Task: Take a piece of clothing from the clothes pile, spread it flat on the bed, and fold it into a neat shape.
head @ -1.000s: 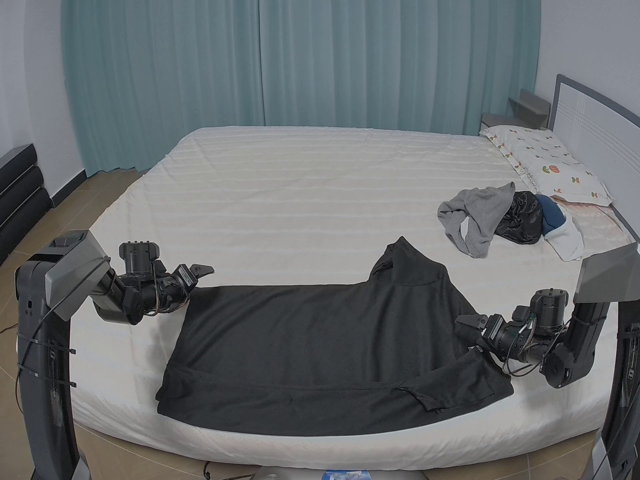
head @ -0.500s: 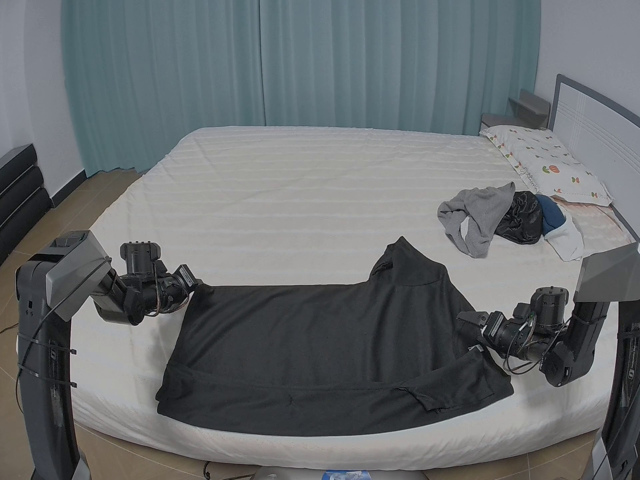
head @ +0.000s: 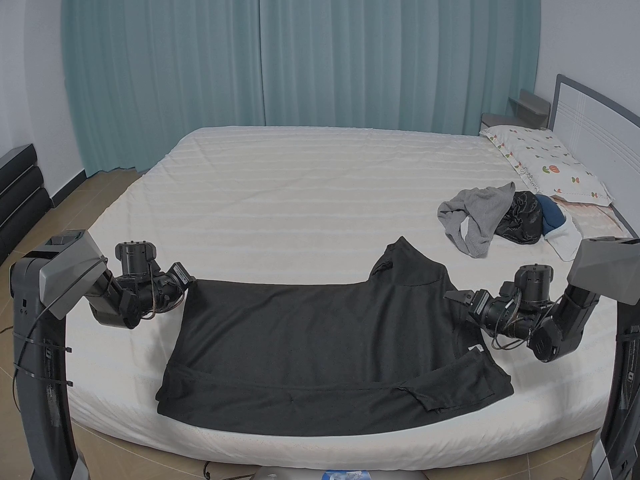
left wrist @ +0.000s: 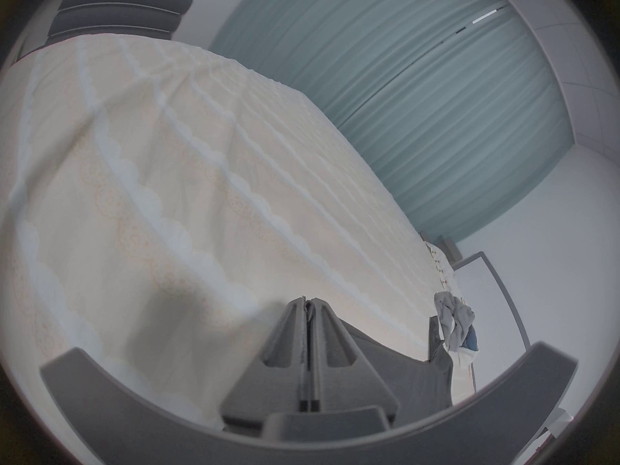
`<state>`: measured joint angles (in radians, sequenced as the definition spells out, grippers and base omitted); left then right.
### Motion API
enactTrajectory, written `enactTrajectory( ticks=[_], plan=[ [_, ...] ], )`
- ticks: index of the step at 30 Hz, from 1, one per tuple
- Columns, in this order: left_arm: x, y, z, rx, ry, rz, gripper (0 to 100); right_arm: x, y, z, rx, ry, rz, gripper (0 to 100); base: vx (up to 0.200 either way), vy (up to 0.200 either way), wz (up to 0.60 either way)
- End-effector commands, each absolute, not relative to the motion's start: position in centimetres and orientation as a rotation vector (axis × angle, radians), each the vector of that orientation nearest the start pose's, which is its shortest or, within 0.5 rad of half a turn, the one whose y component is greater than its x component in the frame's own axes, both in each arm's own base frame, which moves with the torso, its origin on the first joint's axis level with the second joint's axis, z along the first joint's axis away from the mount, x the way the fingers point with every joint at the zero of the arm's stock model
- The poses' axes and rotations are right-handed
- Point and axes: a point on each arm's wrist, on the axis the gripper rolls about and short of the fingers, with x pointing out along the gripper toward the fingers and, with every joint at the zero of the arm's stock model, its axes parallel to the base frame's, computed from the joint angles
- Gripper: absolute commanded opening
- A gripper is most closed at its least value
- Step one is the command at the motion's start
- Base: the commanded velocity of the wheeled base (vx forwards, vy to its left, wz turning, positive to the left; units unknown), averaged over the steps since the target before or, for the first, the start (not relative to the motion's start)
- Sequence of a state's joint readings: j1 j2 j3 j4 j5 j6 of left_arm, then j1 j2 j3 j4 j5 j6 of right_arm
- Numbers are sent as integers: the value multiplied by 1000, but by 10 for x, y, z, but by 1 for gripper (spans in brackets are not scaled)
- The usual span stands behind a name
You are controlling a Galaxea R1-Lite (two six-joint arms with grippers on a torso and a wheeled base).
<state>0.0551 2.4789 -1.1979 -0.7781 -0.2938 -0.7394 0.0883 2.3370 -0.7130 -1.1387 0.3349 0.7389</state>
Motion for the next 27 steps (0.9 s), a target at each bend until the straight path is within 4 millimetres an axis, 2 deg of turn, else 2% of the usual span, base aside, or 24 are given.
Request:
enactTrajectory(
  ticks=[1, 4, 7, 10, 11, 14, 17, 23, 27],
  plan=[
    [441, 18, 2, -861, 514, -34, 0, 405, 43, 12, 756, 575, 200, 100, 0, 0, 0],
    [440, 19, 3, -869, 513, -29, 0, 426, 45, 21, 739, 557, 152, 100, 0, 0, 0],
    [440, 20, 3, -869, 511, -25, 0, 439, 47, 21, 694, 561, 135, 100, 0, 0, 0],
    [439, 20, 3, -871, 511, -25, 0, 448, 50, 14, 658, 577, 132, 100, 0, 0, 0],
    [438, 20, 5, -869, 511, -25, 0, 453, 58, 10, 631, 575, 115, 100, 0, 0, 0],
    [438, 22, 7, -868, 500, -15, 0, 459, 65, 11, 613, 565, 105, 100, 0, 0, 0],
    [438, 26, 11, -868, 474, -7, 0, 472, 73, -3, 605, 599, 93, 100, 0, 0, 0],
    [438, 31, 12, -868, 460, 2, 0, 490, 75, -12, 600, 576, 74, 100, 0, 0, 0],
    [438, 33, 12, -868, 460, 5, 0, 491, 65, -8, 602, 574, 54, 100, 0, 0, 0]
  ],
)
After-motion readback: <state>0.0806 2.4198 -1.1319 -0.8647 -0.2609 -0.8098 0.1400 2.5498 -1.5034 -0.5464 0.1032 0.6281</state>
